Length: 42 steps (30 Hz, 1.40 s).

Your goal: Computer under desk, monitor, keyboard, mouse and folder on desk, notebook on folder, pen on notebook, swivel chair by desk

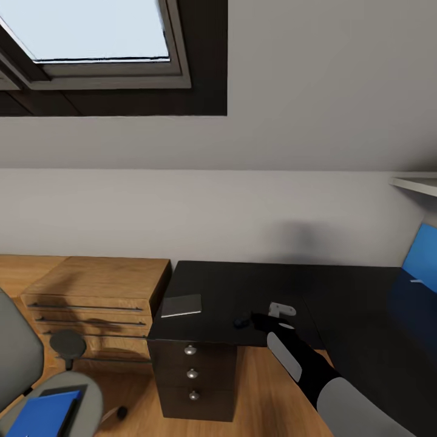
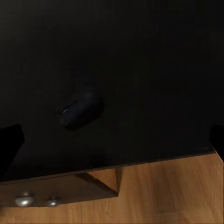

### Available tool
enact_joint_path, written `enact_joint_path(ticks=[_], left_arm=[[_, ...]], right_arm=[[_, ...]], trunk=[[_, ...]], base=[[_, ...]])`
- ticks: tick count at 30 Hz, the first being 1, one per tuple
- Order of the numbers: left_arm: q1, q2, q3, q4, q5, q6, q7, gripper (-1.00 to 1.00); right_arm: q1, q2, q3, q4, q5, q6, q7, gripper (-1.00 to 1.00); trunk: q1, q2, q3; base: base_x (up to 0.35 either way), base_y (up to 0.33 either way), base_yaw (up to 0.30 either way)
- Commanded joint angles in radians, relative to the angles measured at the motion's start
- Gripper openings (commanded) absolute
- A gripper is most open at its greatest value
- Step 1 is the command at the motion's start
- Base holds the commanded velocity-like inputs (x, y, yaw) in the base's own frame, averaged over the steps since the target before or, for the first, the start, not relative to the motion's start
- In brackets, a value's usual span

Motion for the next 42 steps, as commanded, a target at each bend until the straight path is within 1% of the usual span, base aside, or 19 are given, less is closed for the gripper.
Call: enact_joint_path(ticks=[1, 7, 19, 25, 29, 35, 42], left_arm=[[0.0, 0.001, -0.007, -0.001, 0.011, -0.003, -0.002, 1.0], [0.0, 0.001, -0.007, -0.001, 0.011, -0.003, -0.002, 1.0], [0.0, 0.001, -0.007, -0.001, 0.011, -0.003, -0.002, 1.0], [0.0, 0.001, -0.007, -0.001, 0.011, -0.002, -0.002, 1.0], [0.0, 0.001, -0.007, -0.001, 0.011, -0.003, -0.002, 1.0], [0.0, 0.001, -0.007, -0.001, 0.011, -0.002, -0.002, 1.0], [0.0, 0.001, -0.007, -0.001, 0.011, -0.002, -0.002, 1.0]], right_arm=[[-0.001, -0.001, 0.005, -0.002, -0.005, 0.003, -0.008, 1.0], [0.0, -0.003, 0.005, -0.003, -0.004, 0.002, -0.008, 1.0], [0.0, -0.013, 0.007, 0.001, -0.003, -0.001, -0.003, 1.0], [0.0, -0.015, 0.039, 0.001, 0.001, 0.001, -0.001, 1.0], [0.0, -0.013, 0.048, 0.002, 0.002, 0.001, 0.0, 1.0], [0.0, -0.009, 0.056, 0.002, 0.002, -0.002, 0.001, 1.0], [0.0, -0.008, 0.056, 0.002, 0.002, -0.002, 0.002, 1.0]], trunk=[[0.001, -0.001, -0.002], [0.001, -0.001, -0.002], [0.001, -0.001, -0.002], [0.001, -0.001, -0.002], [0.001, -0.001, -0.002], [0.001, -0.001, -0.002], [0.001, -0.001, -0.005]], base=[[0.306, 0.0, 0.0], [0.229, 0.0, 0.0], [0.034, 0.0, 0.0], [0.003, 0.0, 0.0], [0.057, 0.0, 0.0], [0.253, 0.0, -0.007], [0.322, 0.0, -0.058]])
